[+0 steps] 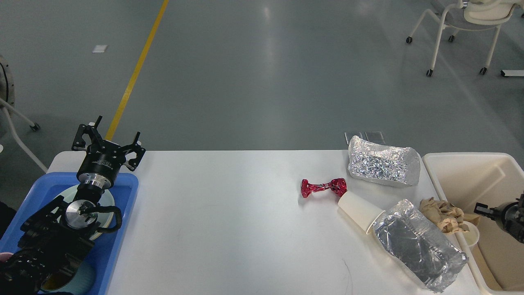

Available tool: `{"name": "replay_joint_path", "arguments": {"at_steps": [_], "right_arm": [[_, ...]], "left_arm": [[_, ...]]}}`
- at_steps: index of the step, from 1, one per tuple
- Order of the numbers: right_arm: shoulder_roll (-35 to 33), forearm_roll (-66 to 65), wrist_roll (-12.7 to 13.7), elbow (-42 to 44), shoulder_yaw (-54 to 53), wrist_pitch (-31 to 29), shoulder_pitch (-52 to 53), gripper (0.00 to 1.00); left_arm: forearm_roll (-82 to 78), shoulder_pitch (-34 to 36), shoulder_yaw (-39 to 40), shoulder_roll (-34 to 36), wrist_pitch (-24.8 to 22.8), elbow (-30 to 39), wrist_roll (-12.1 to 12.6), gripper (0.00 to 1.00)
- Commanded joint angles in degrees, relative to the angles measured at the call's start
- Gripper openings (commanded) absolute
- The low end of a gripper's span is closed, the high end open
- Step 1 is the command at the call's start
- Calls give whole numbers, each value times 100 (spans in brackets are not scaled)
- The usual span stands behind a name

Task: Tidy desktop
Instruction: 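Lift the white cup and drop it into the white bin, then reach the right gripper to the crumpled silver foil and grasp it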

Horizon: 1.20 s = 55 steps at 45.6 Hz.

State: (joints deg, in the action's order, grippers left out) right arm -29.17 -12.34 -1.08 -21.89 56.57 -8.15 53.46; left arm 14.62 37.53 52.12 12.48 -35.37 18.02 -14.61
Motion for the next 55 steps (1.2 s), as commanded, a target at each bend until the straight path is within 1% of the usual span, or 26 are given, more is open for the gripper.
{"name": "replay_joint_path", "arguments": {"at_steps": [1, 6, 10, 13, 16, 19, 22, 26, 30, 33, 36, 40, 44, 49, 52, 55], "right_arm": [[-466, -58, -6, -823, 100, -835, 1225, 100], [-791, -444, -6, -2202, 608, -1785, 3227, 100], [-801, -647, -6, -3494, 1425, -2216, 5345, 100], [-556, -700, -15, -4294, 1900, -2541, 6752, 100], [-178, -700, -24, -4954, 2042, -3059, 8044, 100], [42, -691, -32, -5368, 1946, -3482, 8969, 100], [122, -700, -24, -5518, 1692, -3676, 9313, 100], [192, -691, -24, -5545, 1594, -3712, 9340, 100], [219, -673, -15, -5536, 1594, -3571, 9253, 100], [228, -673, -15, -5527, 1594, -3387, 8999, 100], [315, -673, 3, -5422, 1612, -2992, 8534, 100], [534, -630, 3, -4975, 1620, -2184, 7542, 100], [833, -621, 12, -4211, 1620, -1481, 6224, 100], [1194, -533, 12, -2701, 1498, -681, 4334, 100], [1300, -524, 11, -1707, 1357, -443, 3157, 100], [1405, -489, 12, -810, 1015, -407, 2207, 100]], "left_arm": [[6, -9, 0, 0, 4, 0, 2, 99], [6, 0, 0, 0, 4, 0, -7, 99], [6, -9, 0, 0, 4, 0, 2, 99], [6, 0, 0, 0, 4, 0, 2, 99], [-3, 0, 0, 0, -5, 0, 2, 99], [-3, -9, 0, 0, 4, 0, 2, 99], [-3, -9, 0, 0, 4, 0, 2, 99], [6, -9, 0, 0, 4, 0, -7, 99], [-3, 0, 0, 0, 4, 0, -7, 99], [6, -9, 0, 0, 4, 0, -7, 99], [-3, -9, 0, 0, 4, 0, -7, 99], [-3, 0, 0, 0, 4, 0, -7, 99], [6, 0, 0, 0, 4, 0, -7, 99], [-3, 0, 0, 0, 4, 0, 2, 99], [-3, 0, 0, 0, 4, 8, 2, 99], [6, 0, 0, 0, 4, 0, 2, 99]]}}
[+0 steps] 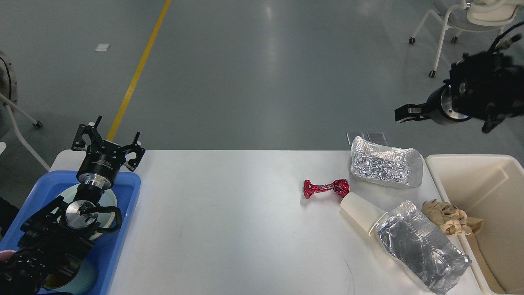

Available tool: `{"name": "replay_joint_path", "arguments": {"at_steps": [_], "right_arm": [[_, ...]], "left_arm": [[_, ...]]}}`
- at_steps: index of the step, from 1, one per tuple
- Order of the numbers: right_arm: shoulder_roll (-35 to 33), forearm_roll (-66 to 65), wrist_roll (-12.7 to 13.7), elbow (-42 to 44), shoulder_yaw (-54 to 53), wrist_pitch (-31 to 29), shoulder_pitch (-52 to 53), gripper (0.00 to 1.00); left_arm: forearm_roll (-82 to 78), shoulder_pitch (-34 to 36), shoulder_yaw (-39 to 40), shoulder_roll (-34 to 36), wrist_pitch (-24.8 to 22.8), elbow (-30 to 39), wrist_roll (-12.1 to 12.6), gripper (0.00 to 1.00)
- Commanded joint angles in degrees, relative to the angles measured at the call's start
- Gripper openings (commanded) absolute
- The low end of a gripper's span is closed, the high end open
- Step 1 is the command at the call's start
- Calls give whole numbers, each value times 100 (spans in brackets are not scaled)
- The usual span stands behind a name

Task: Tidy desktop
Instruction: 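Reach the right gripper to the crumpled silver foil and grasp it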

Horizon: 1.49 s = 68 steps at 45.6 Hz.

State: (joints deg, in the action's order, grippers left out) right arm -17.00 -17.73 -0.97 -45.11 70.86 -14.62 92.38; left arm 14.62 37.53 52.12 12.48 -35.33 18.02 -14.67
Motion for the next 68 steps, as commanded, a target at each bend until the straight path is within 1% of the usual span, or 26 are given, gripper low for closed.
{"name": "replay_joint_path", "arguments": {"at_steps": [1, 4, 8, 11, 14, 17, 27, 28, 34, 36, 46, 53, 59, 68], "right_arm": [[223, 50, 0, 1801, -554, 240, -1984, 100], [355, 50, 9, 2471, -924, 240, -2636, 100], [495, 42, 35, 2911, -1179, 345, -3155, 100], [557, 33, 70, 2964, -1320, 442, -3331, 100], [592, 33, 114, 2982, -1460, 696, -3498, 100], [610, 33, 202, 2991, -1592, 829, -3622, 100], [671, 68, 562, 3017, -2207, 899, -3780, 100], [689, 77, 580, 3026, -2286, 899, -3789, 98], [777, 296, 668, 3088, -2647, 882, -3885, 73], [786, 419, 729, 3088, -2717, 882, -3894, 70], [812, 1034, 940, 3070, -3288, 847, -3912, 68], [839, 1289, 1090, 3079, -3938, 899, -3982, 67], [830, 1351, 1116, 3079, -4676, 908, -4000, 68], [777, 1360, 1125, 3079, -5301, 1145, -4000, 69]], "left_arm": [[5, 0, 0, 0, 0, 0, 8, 99], [-3, 0, 0, 0, -9, 0, 8, 99], [5, 0, 0, 0, 0, 0, 8, 99], [5, -9, 0, 0, 0, 0, -1, 99], [5, 0, 0, 0, 0, 9, -1, 99], [-3, 0, 0, 0, 0, 0, -1, 99], [-3, -9, 0, 0, 0, 0, 8, 99], [5, -9, 0, 0, 0, 0, -1, 99], [5, 0, 0, 0, 0, 0, -1, 99], [5, 0, 0, 0, 0, 0, -1, 99], [-3, 0, 0, 0, 0, 0, -1, 99], [5, 0, 0, 0, 0, 0, -1, 99], [5, 0, 0, 0, 0, 0, -1, 99], [5, 0, 0, 0, 0, 0, -1, 99]]}}
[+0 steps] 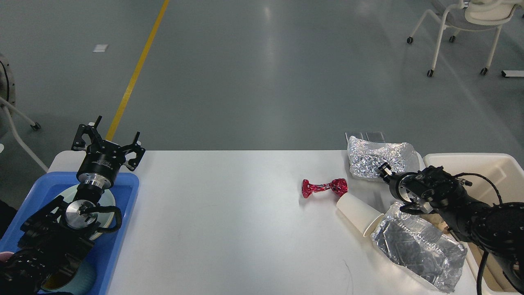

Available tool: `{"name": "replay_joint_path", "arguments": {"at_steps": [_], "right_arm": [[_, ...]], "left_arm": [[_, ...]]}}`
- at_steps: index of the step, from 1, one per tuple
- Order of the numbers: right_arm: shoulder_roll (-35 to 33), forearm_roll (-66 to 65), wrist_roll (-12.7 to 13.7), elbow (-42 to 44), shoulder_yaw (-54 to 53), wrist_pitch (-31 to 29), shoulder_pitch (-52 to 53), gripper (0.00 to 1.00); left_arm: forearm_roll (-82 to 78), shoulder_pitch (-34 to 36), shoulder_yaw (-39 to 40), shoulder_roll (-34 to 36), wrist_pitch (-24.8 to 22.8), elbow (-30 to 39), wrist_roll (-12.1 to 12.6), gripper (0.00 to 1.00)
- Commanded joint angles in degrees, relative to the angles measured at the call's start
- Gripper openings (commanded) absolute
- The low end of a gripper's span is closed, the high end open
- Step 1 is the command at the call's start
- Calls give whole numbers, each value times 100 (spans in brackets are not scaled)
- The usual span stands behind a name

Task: Tidy desktop
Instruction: 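Reach the right gripper to the crumpled silver foil and grasp it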

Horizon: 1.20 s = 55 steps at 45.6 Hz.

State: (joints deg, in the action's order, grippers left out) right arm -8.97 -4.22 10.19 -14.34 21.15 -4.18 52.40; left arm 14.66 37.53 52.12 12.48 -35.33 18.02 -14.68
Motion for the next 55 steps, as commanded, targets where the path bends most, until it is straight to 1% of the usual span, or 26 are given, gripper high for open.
{"name": "replay_joint_path", "arguments": {"at_steps": [1, 7, 13, 23, 30, 34, 37, 40, 42, 47, 48, 53, 55], "right_arm": [[-44, 9, 10, 1, -374, 102, -1, 69], [-44, 132, 27, 1, -515, 198, -1, 68], [96, 668, 124, 10, -533, 515, -89, 68], [369, 1485, 133, 318, -542, 726, -239, 68], [431, 1627, 115, 318, -700, 884, -274, 66], [448, 1627, 115, 318, -753, 884, -283, 52], [448, 1600, 115, 318, -744, 884, -283, 49], [448, 1548, 115, 309, -744, 875, -283, 40], [448, 1530, 115, 300, -735, 867, -291, 37], [440, 1504, 106, 283, -691, 814, -292, 25], [440, 1495, 106, 265, -682, 788, -292, 20], [431, 1337, 98, 239, -656, 779, -292, 17], [431, 1301, 98, 230, -656, 770, -292, 10]], "left_arm": [[2, 0, 0, 0, 0, 0, 1, 99], [-7, 0, 0, 0, 0, 0, 1, 99], [-7, 0, 0, 0, 0, 0, 1, 99], [2, 0, 0, 0, 0, 0, 1, 99], [-7, 0, 0, 0, 0, 0, 1, 99], [-7, 0, 0, 0, 0, 0, 1, 99], [2, 0, 0, 0, 0, 0, 1, 99], [2, 0, 0, 0, 0, 0, 1, 99], [2, 0, 0, 0, 0, 0, 1, 99], [2, 0, 0, 0, 0, 0, 1, 99], [2, 0, 0, 0, 0, 0, 1, 99], [2, 0, 0, 0, 0, 0, 1, 99], [2, 0, 0, 0, 0, 0, 1, 99]]}}
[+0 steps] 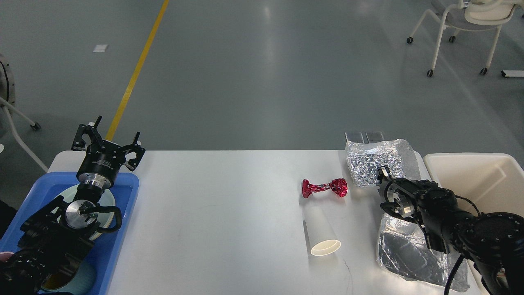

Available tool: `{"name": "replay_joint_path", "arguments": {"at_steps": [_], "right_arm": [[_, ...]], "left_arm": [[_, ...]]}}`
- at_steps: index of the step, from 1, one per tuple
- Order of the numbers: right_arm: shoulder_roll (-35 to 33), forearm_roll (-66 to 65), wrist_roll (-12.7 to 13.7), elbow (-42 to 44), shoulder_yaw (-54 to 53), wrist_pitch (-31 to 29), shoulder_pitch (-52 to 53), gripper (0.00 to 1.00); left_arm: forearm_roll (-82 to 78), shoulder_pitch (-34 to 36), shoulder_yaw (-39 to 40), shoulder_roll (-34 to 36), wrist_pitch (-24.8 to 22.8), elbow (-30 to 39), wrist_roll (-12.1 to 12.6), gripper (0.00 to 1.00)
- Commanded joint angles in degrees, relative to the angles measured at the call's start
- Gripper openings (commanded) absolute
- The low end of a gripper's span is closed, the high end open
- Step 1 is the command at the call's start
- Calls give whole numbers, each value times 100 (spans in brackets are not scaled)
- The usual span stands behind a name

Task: Tidy desktop
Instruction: 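Reach the right gripper to the crumpled silver foil and grasp it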

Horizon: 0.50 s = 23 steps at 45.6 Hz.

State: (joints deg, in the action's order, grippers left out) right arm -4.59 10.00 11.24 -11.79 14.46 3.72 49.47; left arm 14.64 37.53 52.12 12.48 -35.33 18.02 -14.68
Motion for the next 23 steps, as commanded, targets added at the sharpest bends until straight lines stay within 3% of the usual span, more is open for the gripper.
{"name": "replay_joint_path", "arguments": {"at_steps": [1, 4, 23], "right_arm": [[-7, -130, -8, -25, 13, -29, 1, 6], [-16, -130, -8, -25, 13, -55, 1, 0], [-411, -297, -17, -455, 249, -644, 413, 0]], "left_arm": [[3, 0, 0, 0, 0, 0, 0, 99], [3, 0, 0, 0, 0, 0, 0, 99], [-5, 0, 0, 0, 0, 0, 0, 99]]}}
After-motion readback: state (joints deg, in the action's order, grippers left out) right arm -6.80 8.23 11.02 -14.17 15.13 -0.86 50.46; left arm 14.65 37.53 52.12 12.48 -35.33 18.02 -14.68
